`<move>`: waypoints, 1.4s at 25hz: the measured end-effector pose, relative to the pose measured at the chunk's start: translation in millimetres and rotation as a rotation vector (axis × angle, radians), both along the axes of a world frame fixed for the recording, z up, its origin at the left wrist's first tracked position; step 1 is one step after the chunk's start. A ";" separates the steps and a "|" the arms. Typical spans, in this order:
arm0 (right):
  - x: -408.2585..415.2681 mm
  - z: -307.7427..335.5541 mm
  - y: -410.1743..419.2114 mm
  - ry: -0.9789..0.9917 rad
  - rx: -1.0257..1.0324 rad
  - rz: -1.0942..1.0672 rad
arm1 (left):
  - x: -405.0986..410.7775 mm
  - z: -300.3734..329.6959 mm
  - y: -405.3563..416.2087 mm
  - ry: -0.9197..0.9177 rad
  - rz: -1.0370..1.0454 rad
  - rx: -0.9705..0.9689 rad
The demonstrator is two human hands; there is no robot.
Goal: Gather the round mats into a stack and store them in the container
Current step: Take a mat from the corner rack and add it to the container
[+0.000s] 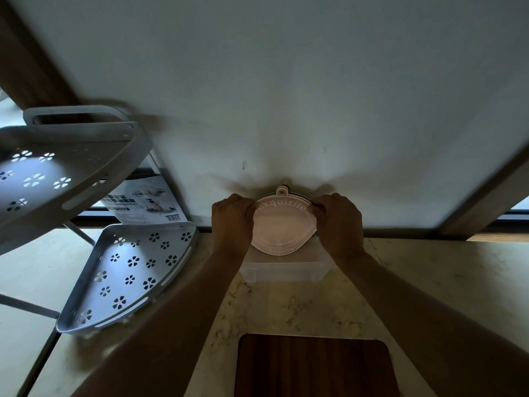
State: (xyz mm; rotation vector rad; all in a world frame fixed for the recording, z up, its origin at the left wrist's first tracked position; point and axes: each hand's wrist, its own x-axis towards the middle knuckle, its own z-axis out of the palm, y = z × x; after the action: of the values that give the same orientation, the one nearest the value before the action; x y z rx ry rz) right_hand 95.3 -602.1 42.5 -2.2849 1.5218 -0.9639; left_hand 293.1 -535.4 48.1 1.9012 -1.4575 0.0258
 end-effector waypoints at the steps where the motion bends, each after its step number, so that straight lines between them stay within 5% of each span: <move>1: 0.4 0.1 -0.8 0.011 -0.007 0.006 | -0.4 0.5 -0.8 -0.007 -0.002 0.005; 7: 4.6 1.9 -3.4 0.170 0.034 0.056 | -6.3 -7.9 -7.2 -0.237 -0.018 0.160; 35: 4.7 -1.4 -4.1 0.074 0.009 0.144 | 0.6 -6.6 0.2 0.021 -0.060 0.016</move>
State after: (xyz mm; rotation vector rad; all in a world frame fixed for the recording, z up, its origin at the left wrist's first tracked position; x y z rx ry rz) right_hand 100.0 -606.2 41.2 -2.4109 1.3630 -0.8417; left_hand 293.7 -535.3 41.5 1.8638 -1.5041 -0.0337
